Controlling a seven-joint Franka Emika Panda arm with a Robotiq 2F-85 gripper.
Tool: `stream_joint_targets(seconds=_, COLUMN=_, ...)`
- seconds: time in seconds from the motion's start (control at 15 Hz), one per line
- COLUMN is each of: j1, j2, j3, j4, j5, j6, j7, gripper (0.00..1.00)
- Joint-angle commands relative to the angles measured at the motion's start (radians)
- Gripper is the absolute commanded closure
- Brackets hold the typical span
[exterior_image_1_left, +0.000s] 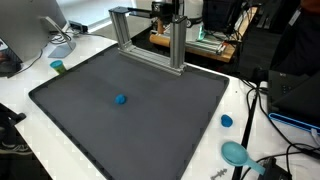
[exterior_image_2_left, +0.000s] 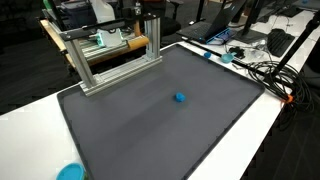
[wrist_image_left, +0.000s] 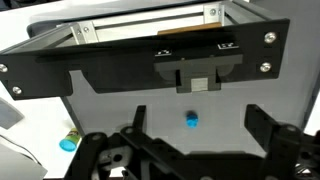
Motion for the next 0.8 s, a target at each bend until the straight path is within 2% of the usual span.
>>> stream_joint_targets(seconds=0.0, j1=0.003, j2=-0.023, j3=-0.004, j4=-0.062, j5=-0.033, j6=0.054, j7=-0.034, gripper=0.00)
stream_joint_targets(seconds=0.47, j1=0.001, j2=0.000, j3=-0.001, j4=-0.070, j5=-0.012, j6=0.051, j7=-0.013, gripper=0.00)
stream_joint_targets(seconds=0.73, j1=0.040, j2=-0.010, j3=-0.027, j4=-0.107, j5=0.019, j6=0.085, j7=-0.065, gripper=0.00)
